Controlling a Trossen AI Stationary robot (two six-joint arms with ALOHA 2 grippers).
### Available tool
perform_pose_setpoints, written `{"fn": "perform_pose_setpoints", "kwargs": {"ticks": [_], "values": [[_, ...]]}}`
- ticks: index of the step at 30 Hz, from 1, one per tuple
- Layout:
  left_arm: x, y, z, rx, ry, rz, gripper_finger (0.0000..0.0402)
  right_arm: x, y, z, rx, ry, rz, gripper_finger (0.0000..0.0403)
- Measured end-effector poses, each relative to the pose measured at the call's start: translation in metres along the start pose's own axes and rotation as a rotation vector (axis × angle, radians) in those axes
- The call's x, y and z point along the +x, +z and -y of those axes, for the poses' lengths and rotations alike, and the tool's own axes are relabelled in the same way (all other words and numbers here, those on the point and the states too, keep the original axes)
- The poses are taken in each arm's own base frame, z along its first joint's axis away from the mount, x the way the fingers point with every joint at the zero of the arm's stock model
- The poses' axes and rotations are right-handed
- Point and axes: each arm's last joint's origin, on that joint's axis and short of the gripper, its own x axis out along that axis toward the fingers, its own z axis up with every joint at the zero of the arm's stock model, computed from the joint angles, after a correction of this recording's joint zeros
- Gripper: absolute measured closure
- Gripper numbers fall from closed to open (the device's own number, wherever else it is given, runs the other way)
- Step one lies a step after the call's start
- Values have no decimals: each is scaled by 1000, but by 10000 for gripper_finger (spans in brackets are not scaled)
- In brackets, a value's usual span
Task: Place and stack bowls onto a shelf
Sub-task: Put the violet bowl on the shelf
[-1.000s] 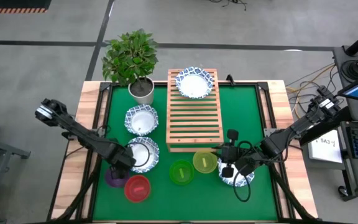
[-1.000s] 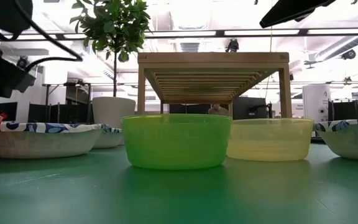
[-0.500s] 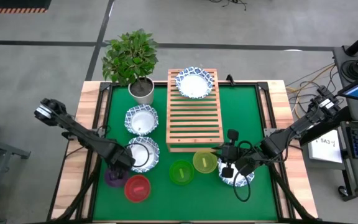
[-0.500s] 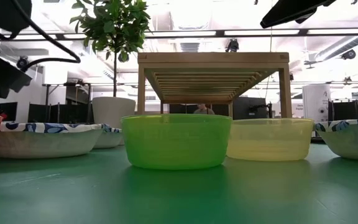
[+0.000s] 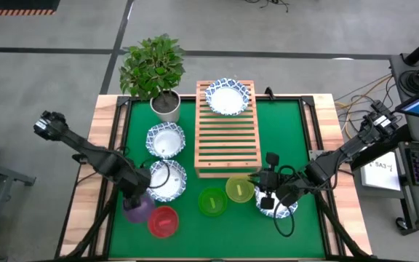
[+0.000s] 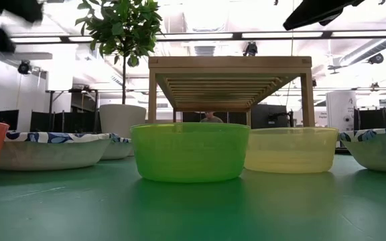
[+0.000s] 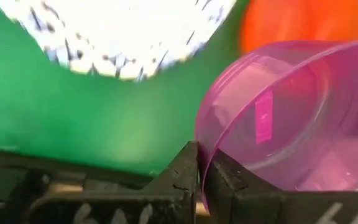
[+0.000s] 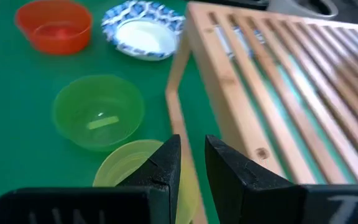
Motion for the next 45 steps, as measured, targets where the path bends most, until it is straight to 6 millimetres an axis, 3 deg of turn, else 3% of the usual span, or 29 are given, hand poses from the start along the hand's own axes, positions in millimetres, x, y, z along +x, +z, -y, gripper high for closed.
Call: {"fn": "perform_pose_setpoints", "kwargs": {"ticks": [7,13,21,25,36,45], "values": [[-74,30,13,-105,38,497,401,-8,-7,-10,-57,46,-17,339],[-106,78,15,-88,99,651,402,-11,-8,-13,-136,35,-3,339],[-115,169,-6,5,246,652,401,-22,-3,-4,-155,47,34,339],[-116,205,-10,66,294,661,401,-26,-6,2,-139,50,44,339],[-116,255,-10,178,362,642,401,-25,-27,10,-90,67,96,339],[-104,288,-31,162,407,593,401,-26,-26,10,-70,75,118,339]]}}
